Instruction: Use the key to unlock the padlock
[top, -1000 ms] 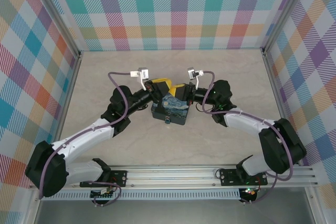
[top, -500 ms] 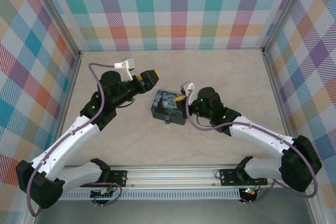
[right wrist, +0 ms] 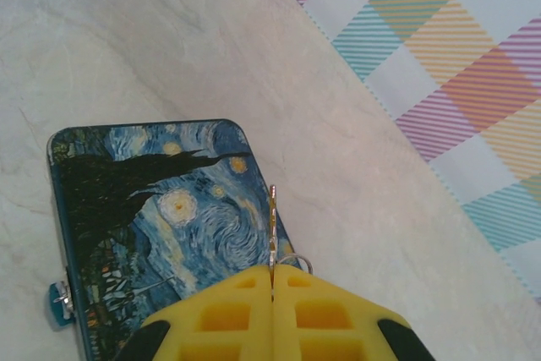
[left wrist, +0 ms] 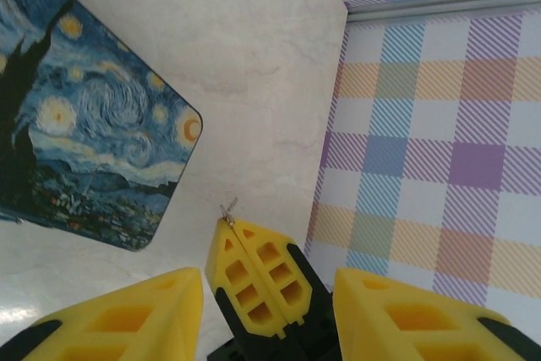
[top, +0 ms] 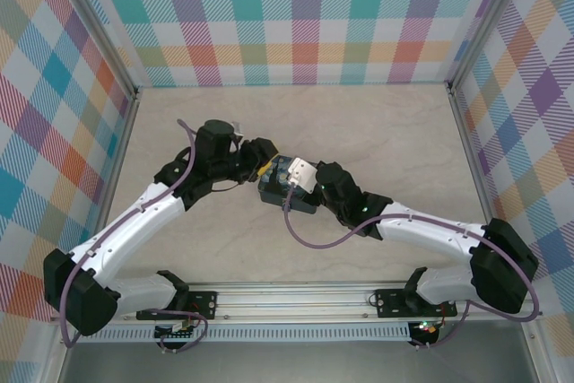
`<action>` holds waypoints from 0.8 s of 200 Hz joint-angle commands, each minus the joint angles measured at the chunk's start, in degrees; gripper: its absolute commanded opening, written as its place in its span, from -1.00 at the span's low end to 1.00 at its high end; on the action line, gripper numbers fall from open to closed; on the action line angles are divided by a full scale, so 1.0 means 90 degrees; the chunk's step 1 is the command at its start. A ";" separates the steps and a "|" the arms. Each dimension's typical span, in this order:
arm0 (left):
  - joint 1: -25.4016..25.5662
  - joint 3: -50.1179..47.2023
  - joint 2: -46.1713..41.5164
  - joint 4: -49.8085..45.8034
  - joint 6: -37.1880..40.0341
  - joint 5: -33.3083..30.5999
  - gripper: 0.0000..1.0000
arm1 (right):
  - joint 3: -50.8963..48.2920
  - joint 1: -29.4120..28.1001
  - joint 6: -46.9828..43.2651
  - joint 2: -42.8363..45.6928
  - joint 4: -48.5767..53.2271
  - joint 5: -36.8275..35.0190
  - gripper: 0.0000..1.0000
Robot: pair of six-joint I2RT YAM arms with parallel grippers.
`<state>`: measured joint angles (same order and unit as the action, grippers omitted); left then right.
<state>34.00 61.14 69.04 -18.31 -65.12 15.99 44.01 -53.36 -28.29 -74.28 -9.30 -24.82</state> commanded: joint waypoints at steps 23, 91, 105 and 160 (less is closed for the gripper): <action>0.0216 -0.0181 0.0208 0.0470 -0.0843 -0.0126 -0.14 | 0.0281 -0.0093 -0.0445 -0.0068 -0.0447 0.0030 -1.00; 0.0314 -0.0224 0.0524 0.0845 -0.1205 -0.0326 -0.17 | 0.0338 -0.0164 -0.0519 -0.0127 -0.0608 0.0218 -1.00; 0.0333 -0.0232 0.0583 0.0877 -0.1240 -0.0307 -0.21 | 0.0354 -0.0169 -0.0495 -0.0144 -0.0626 0.0229 -1.00; 0.0372 -0.0240 0.0730 0.0921 -0.1241 -0.0253 -0.41 | 0.0391 -0.0193 -0.0489 -0.0194 -0.0695 0.0228 -1.00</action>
<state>36.69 59.37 74.96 -11.64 -75.88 13.87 45.45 -54.48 -32.25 -75.53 -13.13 -23.35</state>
